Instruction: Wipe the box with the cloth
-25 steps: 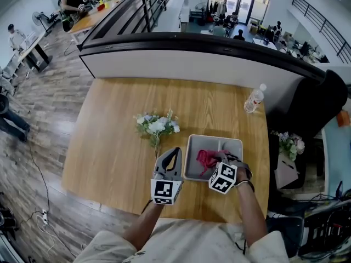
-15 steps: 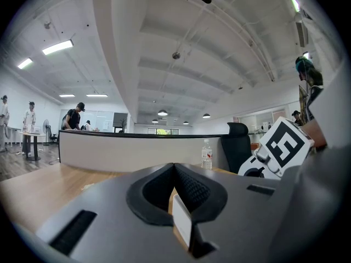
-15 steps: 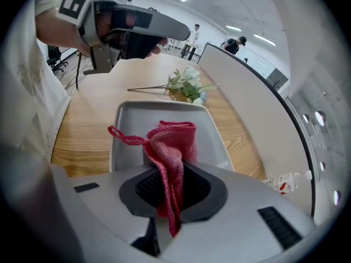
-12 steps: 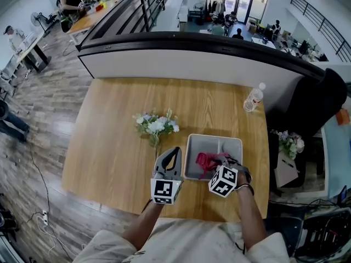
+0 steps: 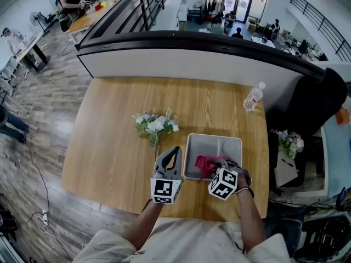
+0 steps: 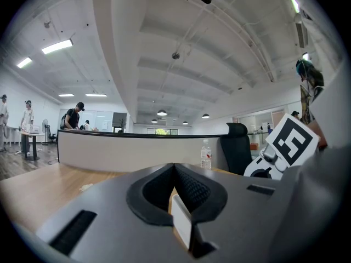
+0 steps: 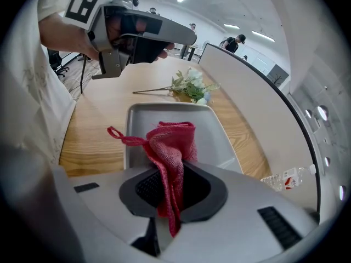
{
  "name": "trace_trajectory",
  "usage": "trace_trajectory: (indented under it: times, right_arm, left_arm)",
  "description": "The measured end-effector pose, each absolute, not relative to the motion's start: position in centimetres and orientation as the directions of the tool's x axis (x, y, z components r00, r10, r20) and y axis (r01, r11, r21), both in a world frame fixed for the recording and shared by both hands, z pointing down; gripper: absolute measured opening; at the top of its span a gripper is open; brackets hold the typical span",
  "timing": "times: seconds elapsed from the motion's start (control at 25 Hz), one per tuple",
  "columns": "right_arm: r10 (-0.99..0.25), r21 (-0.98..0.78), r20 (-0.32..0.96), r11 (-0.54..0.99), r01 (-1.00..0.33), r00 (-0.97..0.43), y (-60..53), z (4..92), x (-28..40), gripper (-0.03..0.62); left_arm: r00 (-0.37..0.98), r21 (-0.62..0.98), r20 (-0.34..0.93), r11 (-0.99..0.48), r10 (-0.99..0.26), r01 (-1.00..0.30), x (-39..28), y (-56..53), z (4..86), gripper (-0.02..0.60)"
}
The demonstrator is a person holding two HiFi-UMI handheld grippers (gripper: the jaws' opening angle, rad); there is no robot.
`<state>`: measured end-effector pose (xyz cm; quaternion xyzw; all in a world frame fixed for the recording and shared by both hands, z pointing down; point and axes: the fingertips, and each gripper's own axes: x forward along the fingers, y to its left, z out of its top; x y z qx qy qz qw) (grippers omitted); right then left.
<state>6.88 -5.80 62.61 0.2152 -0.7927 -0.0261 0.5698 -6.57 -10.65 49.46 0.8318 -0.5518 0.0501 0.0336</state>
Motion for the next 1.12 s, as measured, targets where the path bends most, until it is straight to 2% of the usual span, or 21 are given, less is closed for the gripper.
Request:
trace_trajectory:
  times: [1.12]
  right_arm:
    - [-0.268,0.177,0.923,0.933,-0.313,-0.277,-2.1,62.3,6.7,0.067]
  left_arm:
    - [0.389,0.011,0.127,-0.391,-0.912,-0.920,-6.2,-10.8,49.8,0.014]
